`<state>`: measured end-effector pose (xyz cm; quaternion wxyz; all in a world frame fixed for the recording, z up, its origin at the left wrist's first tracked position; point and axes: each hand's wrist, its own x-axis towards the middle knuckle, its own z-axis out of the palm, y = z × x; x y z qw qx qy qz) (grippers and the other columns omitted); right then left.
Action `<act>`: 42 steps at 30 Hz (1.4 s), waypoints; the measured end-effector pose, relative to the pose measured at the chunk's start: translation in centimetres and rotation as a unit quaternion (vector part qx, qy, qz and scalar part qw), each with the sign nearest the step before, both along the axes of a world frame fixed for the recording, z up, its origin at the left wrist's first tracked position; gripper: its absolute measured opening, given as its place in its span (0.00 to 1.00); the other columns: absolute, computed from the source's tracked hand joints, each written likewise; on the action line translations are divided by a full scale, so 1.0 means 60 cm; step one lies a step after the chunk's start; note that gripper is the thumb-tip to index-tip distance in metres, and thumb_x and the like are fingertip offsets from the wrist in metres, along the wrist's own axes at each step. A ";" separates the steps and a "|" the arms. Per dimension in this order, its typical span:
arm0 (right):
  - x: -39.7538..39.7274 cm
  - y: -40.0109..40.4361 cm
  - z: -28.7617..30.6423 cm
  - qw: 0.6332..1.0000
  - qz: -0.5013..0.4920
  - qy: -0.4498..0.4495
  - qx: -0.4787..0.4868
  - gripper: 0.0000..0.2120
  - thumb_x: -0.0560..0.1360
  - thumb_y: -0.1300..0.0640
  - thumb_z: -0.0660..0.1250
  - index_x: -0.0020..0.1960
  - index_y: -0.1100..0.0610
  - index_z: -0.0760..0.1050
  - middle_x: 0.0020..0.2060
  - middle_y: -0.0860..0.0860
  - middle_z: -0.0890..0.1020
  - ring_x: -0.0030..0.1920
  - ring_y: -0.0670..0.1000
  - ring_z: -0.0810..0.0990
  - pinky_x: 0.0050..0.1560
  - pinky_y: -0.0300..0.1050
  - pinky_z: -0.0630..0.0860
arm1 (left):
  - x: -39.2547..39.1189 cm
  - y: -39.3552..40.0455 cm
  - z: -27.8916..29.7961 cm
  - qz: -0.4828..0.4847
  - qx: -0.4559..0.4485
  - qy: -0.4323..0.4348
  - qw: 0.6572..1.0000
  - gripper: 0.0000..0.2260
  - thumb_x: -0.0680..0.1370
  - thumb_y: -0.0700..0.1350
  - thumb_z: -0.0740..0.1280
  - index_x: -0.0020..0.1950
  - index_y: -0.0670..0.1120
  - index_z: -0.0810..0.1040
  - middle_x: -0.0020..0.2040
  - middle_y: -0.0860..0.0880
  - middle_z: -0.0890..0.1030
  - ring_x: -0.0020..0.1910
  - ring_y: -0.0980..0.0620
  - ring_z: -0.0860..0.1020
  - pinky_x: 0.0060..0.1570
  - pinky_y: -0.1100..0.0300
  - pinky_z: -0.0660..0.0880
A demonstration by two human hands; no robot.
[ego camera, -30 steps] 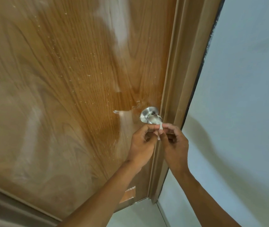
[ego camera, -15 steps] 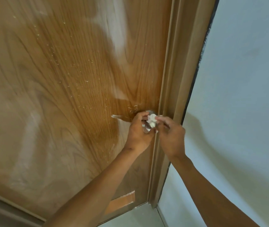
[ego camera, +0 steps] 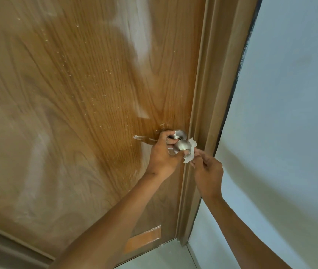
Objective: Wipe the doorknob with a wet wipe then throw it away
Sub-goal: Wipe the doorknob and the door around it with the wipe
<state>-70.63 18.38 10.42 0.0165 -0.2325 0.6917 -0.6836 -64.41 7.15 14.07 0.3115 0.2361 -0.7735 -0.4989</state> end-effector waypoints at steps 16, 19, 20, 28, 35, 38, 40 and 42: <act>-0.013 -0.002 0.018 0.986 0.012 0.163 0.031 0.11 0.80 0.59 0.63 0.59 0.57 0.80 0.55 0.48 0.83 0.56 0.45 0.81 0.55 0.34 0.77 | 0.001 0.001 0.005 0.000 -0.010 -0.005 1.000 0.26 0.67 0.45 0.79 0.59 0.52 0.70 0.47 0.61 0.78 0.49 0.60 0.80 0.49 0.68 0.76; -0.023 -0.017 0.040 0.980 0.022 0.188 0.070 0.11 0.80 0.57 0.63 0.59 0.57 0.80 0.54 0.50 0.84 0.53 0.46 0.81 0.53 0.36 0.79 | 0.001 0.003 0.007 0.005 0.001 -0.001 1.000 0.26 0.67 0.44 0.79 0.58 0.53 0.70 0.47 0.59 0.79 0.47 0.61 0.80 0.45 0.72 0.75; -0.022 -0.020 0.045 0.973 0.028 0.213 0.078 0.11 0.80 0.57 0.63 0.59 0.57 0.80 0.54 0.50 0.84 0.53 0.45 0.81 0.54 0.35 0.78 | 0.002 0.002 0.006 0.008 0.006 0.001 1.000 0.26 0.67 0.43 0.79 0.58 0.53 0.70 0.48 0.58 0.79 0.46 0.61 0.80 0.44 0.72 0.75; -0.021 0.013 0.007 0.971 0.023 0.234 0.042 0.10 0.78 0.62 0.65 0.57 0.58 0.81 0.55 0.45 0.81 0.57 0.42 0.79 0.58 0.29 0.73 | 0.003 0.001 0.004 0.006 0.013 -0.002 1.000 0.27 0.66 0.44 0.80 0.59 0.52 0.69 0.48 0.58 0.80 0.50 0.58 0.80 0.52 0.65 0.76; -0.008 -0.009 0.038 0.966 0.028 0.247 0.073 0.12 0.78 0.58 0.63 0.58 0.59 0.81 0.56 0.47 0.81 0.58 0.40 0.77 0.60 0.28 0.72 | 0.006 0.003 0.005 0.013 0.010 -0.002 1.000 0.25 0.68 0.45 0.79 0.58 0.54 0.69 0.48 0.61 0.78 0.46 0.62 0.79 0.44 0.74 0.74; -0.004 0.000 0.028 0.961 0.035 0.266 0.068 0.13 0.77 0.61 0.65 0.60 0.60 0.80 0.59 0.44 0.77 0.61 0.37 0.73 0.62 0.26 0.68 | 0.009 0.003 0.004 0.009 0.003 -0.007 1.000 0.26 0.67 0.45 0.79 0.58 0.54 0.69 0.48 0.62 0.77 0.47 0.63 0.79 0.44 0.73 0.75; 0.000 0.008 0.014 0.961 0.035 0.266 0.059 0.14 0.77 0.64 0.66 0.62 0.60 0.78 0.61 0.44 0.76 0.62 0.39 0.73 0.63 0.29 0.69 | 0.009 0.002 0.003 0.007 -0.002 -0.004 1.000 0.26 0.67 0.45 0.79 0.59 0.53 0.69 0.49 0.60 0.78 0.49 0.62 0.79 0.47 0.69 0.76; 0.001 0.010 0.011 0.961 0.032 0.267 0.061 0.15 0.77 0.64 0.67 0.63 0.60 0.77 0.61 0.45 0.76 0.63 0.39 0.73 0.63 0.28 0.69 | 0.008 0.002 0.001 0.007 -0.001 -0.001 1.000 0.27 0.67 0.44 0.79 0.59 0.52 0.70 0.50 0.58 0.79 0.50 0.61 0.80 0.49 0.67 0.77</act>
